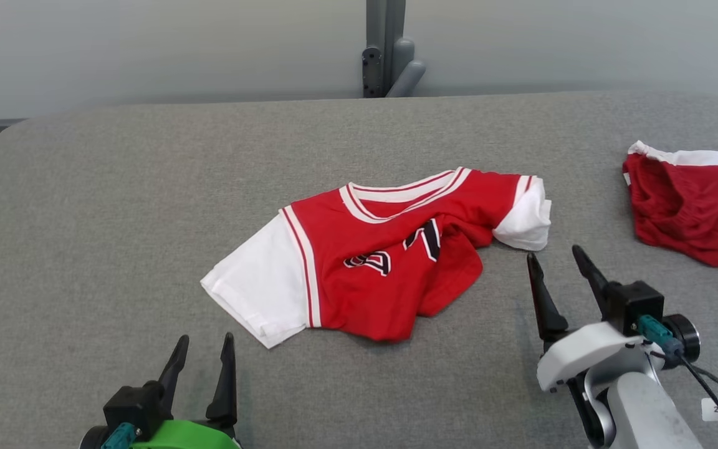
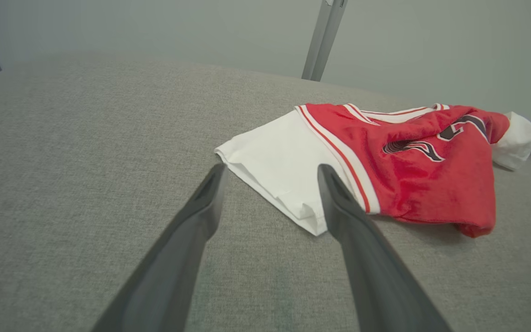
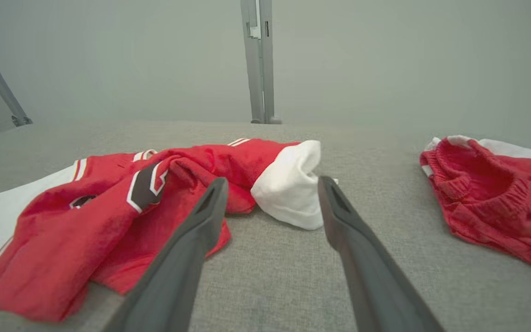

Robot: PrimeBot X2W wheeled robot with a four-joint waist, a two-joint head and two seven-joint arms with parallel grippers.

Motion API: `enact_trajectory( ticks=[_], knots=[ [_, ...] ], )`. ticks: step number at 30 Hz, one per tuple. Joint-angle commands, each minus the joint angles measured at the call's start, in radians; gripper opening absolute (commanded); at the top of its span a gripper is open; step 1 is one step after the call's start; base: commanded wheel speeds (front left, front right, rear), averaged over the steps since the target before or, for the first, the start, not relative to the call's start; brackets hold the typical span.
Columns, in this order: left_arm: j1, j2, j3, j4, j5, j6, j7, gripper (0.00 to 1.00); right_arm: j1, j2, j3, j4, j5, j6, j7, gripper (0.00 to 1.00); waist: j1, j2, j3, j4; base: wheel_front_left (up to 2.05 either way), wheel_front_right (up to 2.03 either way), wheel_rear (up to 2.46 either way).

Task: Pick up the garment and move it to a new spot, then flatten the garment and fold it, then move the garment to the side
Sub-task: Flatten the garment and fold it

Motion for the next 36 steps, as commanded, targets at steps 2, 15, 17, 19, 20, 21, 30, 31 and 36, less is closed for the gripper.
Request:
enact_trajectory(
  ticks=[2, 15, 17, 19, 20, 21, 30, 31, 36],
  knots=[
    [0.020, 0.003, 0.008, 0.000, 0.011, 0.002, 0.000, 1.00, 0.055, -0.003, 0.022, -0.014, 0.023, -0.001, -0.003, 1.00, 0.0000, 0.0012, -0.031, -0.053, 0.00, 0.00, 0.00],
    [-0.014, 0.004, -0.030, -0.003, 0.016, 0.002, 0.000, 1.00, 0.083, -0.002, 0.102, 0.028, 0.071, -0.001, -0.003, 1.00, 0.0000, 0.0012, 0.028, -0.033, 0.00, 0.00, 0.00],
    [-0.021, 0.004, -0.036, 0.001, 0.016, 0.002, 0.000, 1.00, 0.059, -0.003, 0.130, 0.049, 0.082, -0.001, -0.003, 1.00, 0.0000, 0.0012, 0.044, -0.013, 0.00, 0.00, 0.00],
    [-0.033, 0.003, -0.042, 0.002, 0.015, 0.002, 0.000, 1.00, 0.034, -0.004, 0.154, 0.081, 0.088, -0.001, -0.003, 1.00, 0.0000, 0.0012, 0.058, 0.011, 0.00, 0.00, 0.00],
    [-0.037, 0.003, -0.047, 0.003, 0.015, 0.002, 0.000, 1.00, 0.015, -0.003, 0.164, 0.096, 0.090, -0.001, -0.003, 1.00, 0.0000, 0.0012, 0.065, 0.025, 0.00, 0.00, 0.00],
    [-0.041, 0.004, -0.051, 0.003, 0.014, 0.002, 0.000, 1.00, -0.005, -0.003, 0.172, 0.111, 0.094, -0.001, -0.003, 1.00, 0.0000, 0.0012, 0.072, 0.038, 0.00, 0.00, 0.00],
    [-0.053, 0.003, -0.067, 0.010, 0.000, 0.002, 0.000, 1.00, -0.143, -0.003, 0.100, 0.341, 0.062, -0.001, -0.003, 1.00, 0.0000, 0.0012, 0.094, 0.148, 0.00, 0.00, 0.00],
    [-0.050, 0.003, -0.067, 0.010, -0.001, 0.002, 0.000, 1.00, -0.152, -0.003, 0.104, 0.361, 0.069, -0.001, -0.003, 1.00, 0.0000, 0.0012, 0.094, 0.154, 0.00, 0.00, 0.00],
    [-0.041, 0.003, -0.064, 0.004, -0.004, 0.002, 0.000, 1.00, -0.169, -0.003, 0.150, 0.422, 0.099, -0.001, 0.000, 0.61, 0.0000, 0.0012, 0.104, 0.161, 0.00, 0.00, 0.00]
  ],
)
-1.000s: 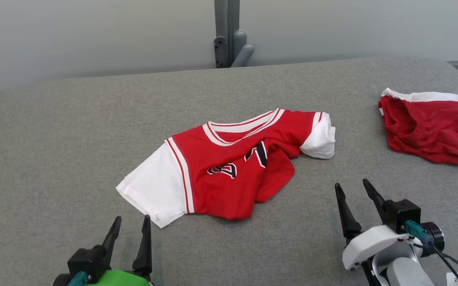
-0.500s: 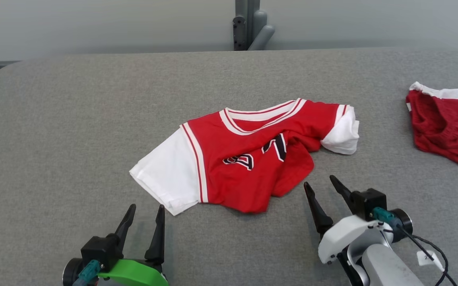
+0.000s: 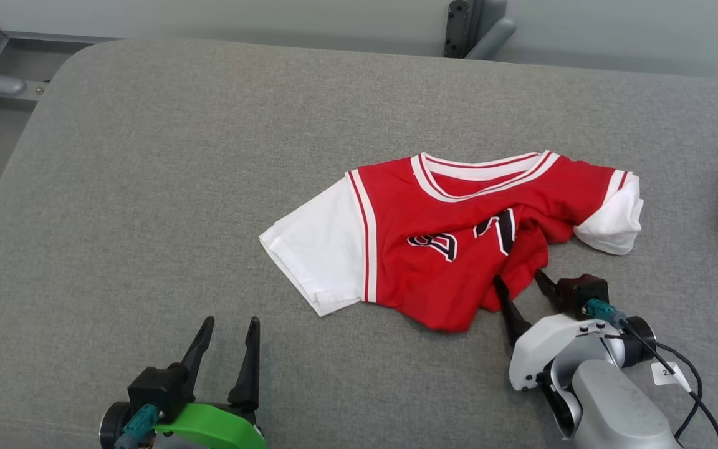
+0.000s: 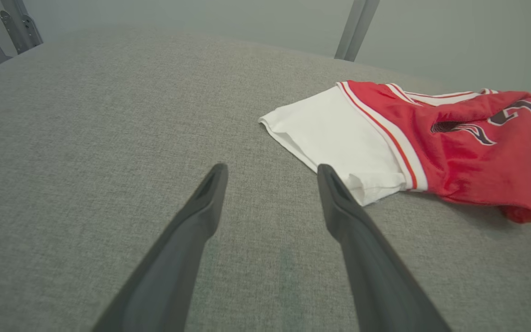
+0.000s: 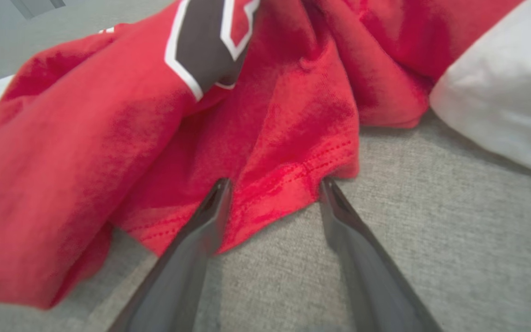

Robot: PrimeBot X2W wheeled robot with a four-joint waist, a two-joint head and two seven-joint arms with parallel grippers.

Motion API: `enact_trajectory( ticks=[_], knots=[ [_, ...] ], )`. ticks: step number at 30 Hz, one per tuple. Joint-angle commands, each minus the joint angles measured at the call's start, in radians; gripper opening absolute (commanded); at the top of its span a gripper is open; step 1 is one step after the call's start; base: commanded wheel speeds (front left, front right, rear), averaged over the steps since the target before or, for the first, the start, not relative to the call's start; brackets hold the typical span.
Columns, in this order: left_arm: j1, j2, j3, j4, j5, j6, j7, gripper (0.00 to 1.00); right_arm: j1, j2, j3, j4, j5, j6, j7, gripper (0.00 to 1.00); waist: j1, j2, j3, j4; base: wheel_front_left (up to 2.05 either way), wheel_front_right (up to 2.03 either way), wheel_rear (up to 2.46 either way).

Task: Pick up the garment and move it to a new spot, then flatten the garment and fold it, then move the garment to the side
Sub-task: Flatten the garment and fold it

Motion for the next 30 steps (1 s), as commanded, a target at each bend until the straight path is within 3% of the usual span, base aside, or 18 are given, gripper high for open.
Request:
enact_trajectory(
  ticks=[1, 2, 11, 22, 26, 29, 30],
  knots=[
    [0.002, 0.003, 0.001, -0.001, -0.011, 0.002, 0.000, 1.00, -0.004, -0.004, 0.017, 0.029, 0.014, 0.000, 0.004, 0.15, 0.0000, 0.0012, 0.016, 0.006, 0.00, 0.00, 0.00],
    [0.001, 0.003, 0.001, -0.001, -0.010, 0.002, 0.000, 1.00, -0.007, -0.004, 0.026, 0.036, 0.022, 0.000, 0.004, 0.00, 0.0000, 0.0012, 0.018, 0.001, 0.00, 0.00, 0.00],
    [-0.001, 0.003, 0.013, 0.000, -0.010, 0.002, 0.000, 1.00, 0.038, -0.005, 0.011, -0.186, 0.067, -0.001, 0.002, 0.00, 0.0000, 0.0012, -0.010, -0.070, 0.00, 0.00, 0.00],
    [0.036, 0.003, 0.023, 0.006, -0.016, 0.002, 0.000, 1.00, 0.101, -0.027, -0.071, -0.604, 0.086, -0.001, 0.002, 0.00, 0.0000, 0.0012, -0.078, -0.157, 0.00, 0.00, 0.00],
    [0.041, 0.003, 0.023, 0.008, -0.016, 0.002, 0.000, 1.00, 0.118, -0.039, -0.124, -0.672, 0.075, -0.001, 0.002, 0.00, 0.0000, 0.0012, -0.090, -0.165, 0.00, 0.00, 0.00],
    [0.048, 0.003, 0.023, 0.006, -0.016, 0.002, 0.000, 1.00, 0.157, -0.048, -0.159, -0.644, 0.055, -0.001, 0.002, 0.00, 0.0000, 0.0012, -0.094, -0.166, 0.00, 0.00, 0.00],
    [0.050, 0.003, 0.024, 0.006, -0.017, 0.002, 0.000, 1.00, 0.166, -0.050, -0.172, -0.620, 0.046, -0.001, 0.002, 0.28, 0.0000, 0.0012, -0.094, -0.166, 0.00, 0.00, 0.00]
  ],
)
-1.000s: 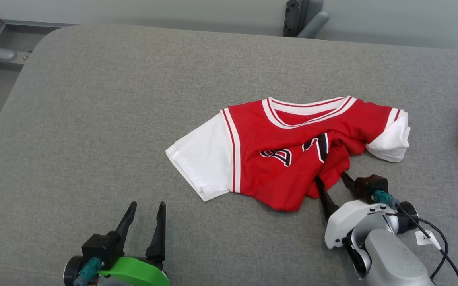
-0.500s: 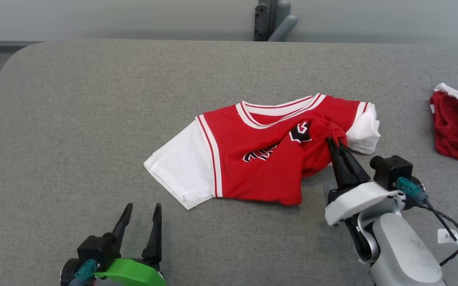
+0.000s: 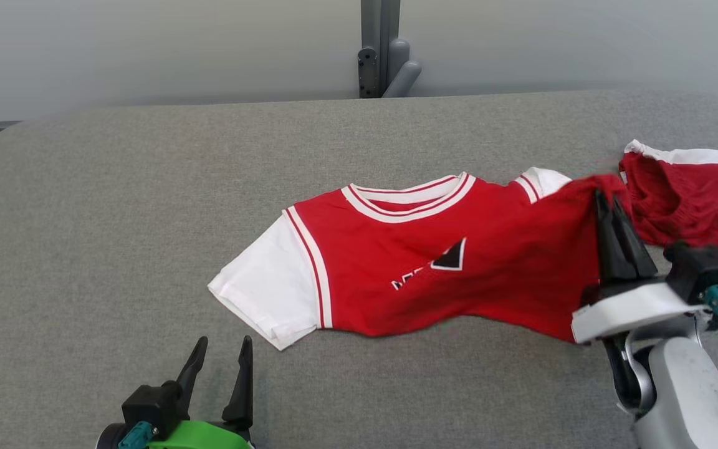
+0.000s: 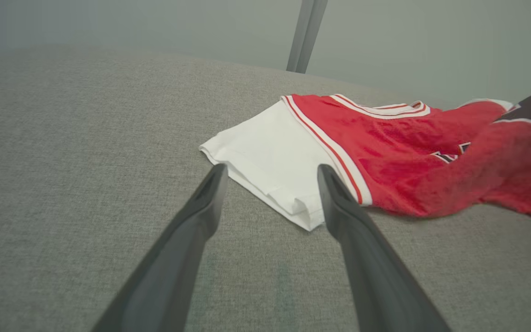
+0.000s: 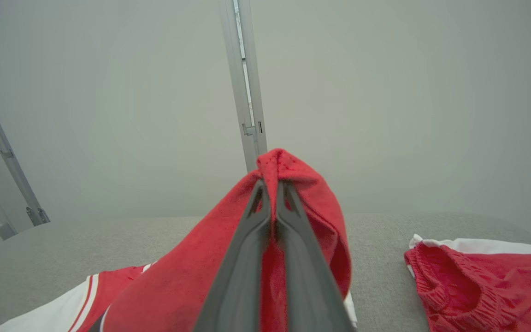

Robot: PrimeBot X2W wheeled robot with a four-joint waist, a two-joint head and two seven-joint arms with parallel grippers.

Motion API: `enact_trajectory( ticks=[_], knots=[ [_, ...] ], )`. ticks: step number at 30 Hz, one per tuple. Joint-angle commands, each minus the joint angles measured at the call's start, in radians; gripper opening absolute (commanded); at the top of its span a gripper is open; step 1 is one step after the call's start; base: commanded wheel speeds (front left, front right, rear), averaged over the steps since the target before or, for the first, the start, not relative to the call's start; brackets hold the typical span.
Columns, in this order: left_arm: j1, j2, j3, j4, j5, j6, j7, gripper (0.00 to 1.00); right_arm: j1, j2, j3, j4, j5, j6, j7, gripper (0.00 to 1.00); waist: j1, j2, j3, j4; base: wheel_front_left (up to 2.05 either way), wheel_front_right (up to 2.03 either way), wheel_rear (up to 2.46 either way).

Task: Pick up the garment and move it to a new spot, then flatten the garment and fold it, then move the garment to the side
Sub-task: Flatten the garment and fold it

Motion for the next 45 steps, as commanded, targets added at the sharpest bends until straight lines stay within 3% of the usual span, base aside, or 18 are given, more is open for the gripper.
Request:
enact_trajectory(
  ticks=[1, 2, 7, 12, 21, 26, 36, 45],
  knots=[
    [0.010, 0.003, 0.004, 0.003, -0.002, 0.002, 0.000, 1.00, 0.027, -0.016, -0.019, 0.049, -0.035, -0.002, 0.000, 0.56, 0.0000, 0.0012, -0.001, -0.001, 0.00, 0.00, 0.00],
    [0.012, 0.003, 0.004, 0.006, -0.003, 0.002, 0.000, 1.00, 0.041, -0.022, -0.035, 0.100, -0.059, -0.002, 0.000, 1.00, 0.0000, 0.0012, -0.001, 0.000, 0.00, 0.00, 0.00],
    [0.003, 0.003, -0.001, 0.009, -0.002, 0.002, 0.000, 1.00, 0.069, 0.003, -0.125, 0.192, -0.138, -0.001, -0.001, 1.00, 0.0000, 0.0012, 0.008, 0.005, 0.00, 0.00, 0.00],
    [-0.010, 0.003, 0.012, 0.004, 0.013, 0.002, 0.000, 1.00, 0.072, 0.024, -0.152, 0.151, -0.144, -0.001, -0.001, 1.00, 0.0000, 0.0012, 0.023, -0.008, 0.00, 0.00, 0.00],
    [-0.144, 0.005, -0.011, -0.024, 0.041, 0.002, 0.000, 1.00, 0.049, 0.039, -0.091, 0.019, -0.125, -0.001, -0.001, 1.00, 0.0000, 0.0012, 0.104, -0.036, 0.00, 0.00, 0.00],
    [-0.282, 0.048, -0.079, 0.014, 0.041, 0.002, 0.000, 1.00, 0.029, 0.040, -0.056, 0.002, -0.120, -0.001, -0.001, 1.00, 0.0000, 0.0012, 0.154, -0.052, 0.00, 0.00, 0.00],
    [-0.666, 0.174, -0.371, 0.182, -0.049, 0.002, 0.000, 1.00, -0.029, 0.041, 0.016, -0.024, -0.083, -0.001, -0.001, 1.00, 0.0000, 0.0012, 0.259, -0.124, 0.00, 0.00, 0.00],
    [-0.937, 0.181, -0.800, 0.339, -0.248, 0.002, 0.038, 1.00, -0.067, 0.041, 0.060, -0.036, -0.062, -0.001, -0.001, 1.00, 0.0000, 0.0012, 0.318, -0.182, 0.00, 0.00, 0.00]
  ],
)
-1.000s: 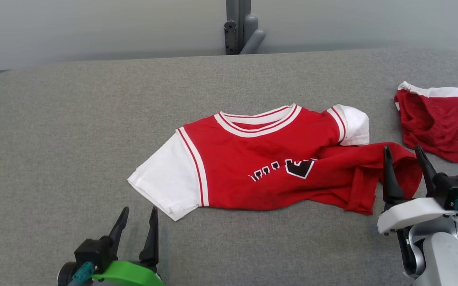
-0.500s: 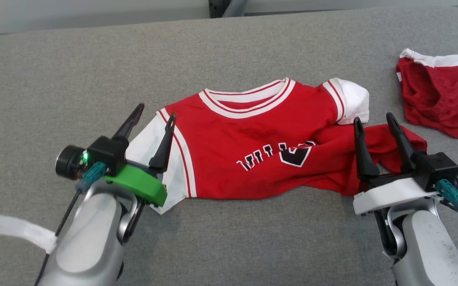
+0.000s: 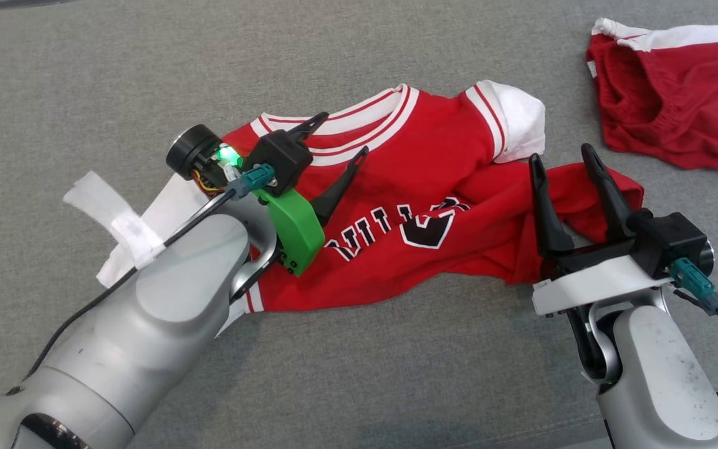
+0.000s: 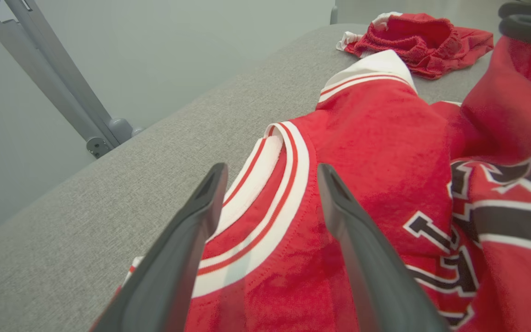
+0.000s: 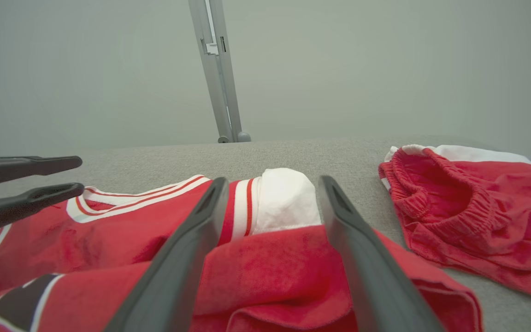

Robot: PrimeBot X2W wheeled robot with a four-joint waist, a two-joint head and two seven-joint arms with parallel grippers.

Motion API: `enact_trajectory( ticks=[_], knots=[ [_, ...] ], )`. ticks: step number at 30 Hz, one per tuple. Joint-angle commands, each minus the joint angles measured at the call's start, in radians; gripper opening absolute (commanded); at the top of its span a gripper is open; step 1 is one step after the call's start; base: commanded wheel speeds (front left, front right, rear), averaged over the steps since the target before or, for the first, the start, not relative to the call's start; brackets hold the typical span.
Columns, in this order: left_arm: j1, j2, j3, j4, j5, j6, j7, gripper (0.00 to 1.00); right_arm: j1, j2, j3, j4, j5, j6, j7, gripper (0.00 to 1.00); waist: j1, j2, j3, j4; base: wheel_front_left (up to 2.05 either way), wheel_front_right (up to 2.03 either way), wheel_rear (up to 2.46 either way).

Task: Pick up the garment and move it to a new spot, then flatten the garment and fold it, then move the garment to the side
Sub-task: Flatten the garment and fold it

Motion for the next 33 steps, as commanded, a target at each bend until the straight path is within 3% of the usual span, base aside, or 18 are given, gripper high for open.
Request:
enact_trajectory(
  ticks=[1, 6, 13, 14, 15, 29, 32, 33],
  knots=[
    [-0.034, 0.007, -0.027, 0.006, -0.025, 0.002, 0.006, 1.00, -0.012, -0.002, 0.004, -0.006, 0.010, 0.000, -0.003, 1.00, 0.0000, 0.0012, 0.030, -0.034, 0.00, 0.00, 0.00],
    [-0.119, 0.018, -0.181, 0.074, -0.153, 0.002, 0.031, 1.00, -0.027, -0.002, 0.028, -0.022, 0.019, 0.000, -0.003, 1.00, 0.0000, 0.0012, 0.048, -0.068, 0.00, 0.00, 0.00],
    [-0.169, -0.002, -0.266, 0.159, -0.256, 0.002, 0.018, 0.98, -0.031, -0.002, 0.035, -0.035, 0.031, 0.000, -0.003, 1.00, 0.0000, 0.0012, 0.063, -0.095, 0.00, 0.00, 0.00],
    [-0.173, -0.003, -0.273, 0.166, -0.257, 0.002, 0.011, 0.45, -0.031, -0.002, 0.034, -0.036, 0.032, 0.000, -0.003, 1.00, 0.0000, 0.0012, 0.065, -0.097, 0.00, 0.00, 0.00],
    [-0.175, -0.003, -0.278, 0.175, -0.263, 0.002, 0.008, 0.00, -0.030, -0.002, 0.034, -0.037, 0.032, 0.000, -0.003, 1.00, 0.0000, 0.0012, 0.066, -0.099, 0.00, 0.00, 0.00],
    [-0.173, -0.001, -0.302, 0.180, -0.303, 0.002, 0.035, 0.00, -0.032, -0.002, 0.012, -0.031, 0.043, 0.000, -0.003, 1.00, 0.0000, 0.0012, 0.069, -0.102, 0.00, 0.00, 0.00],
    [-0.187, -0.005, -0.302, 0.171, -0.306, 0.002, 0.031, 0.49, -0.028, -0.002, 0.010, -0.026, 0.045, 0.000, -0.003, 1.00, 0.0000, 0.0012, 0.062, -0.099, 0.00, 0.00, 0.00],
    [-0.191, -0.007, -0.302, 0.166, -0.309, 0.002, 0.034, 1.00, -0.026, -0.002, 0.009, -0.024, 0.046, 0.000, -0.003, 1.00, 0.0000, 0.0012, 0.060, -0.098, 0.00, 0.00, 0.00]
  ],
)
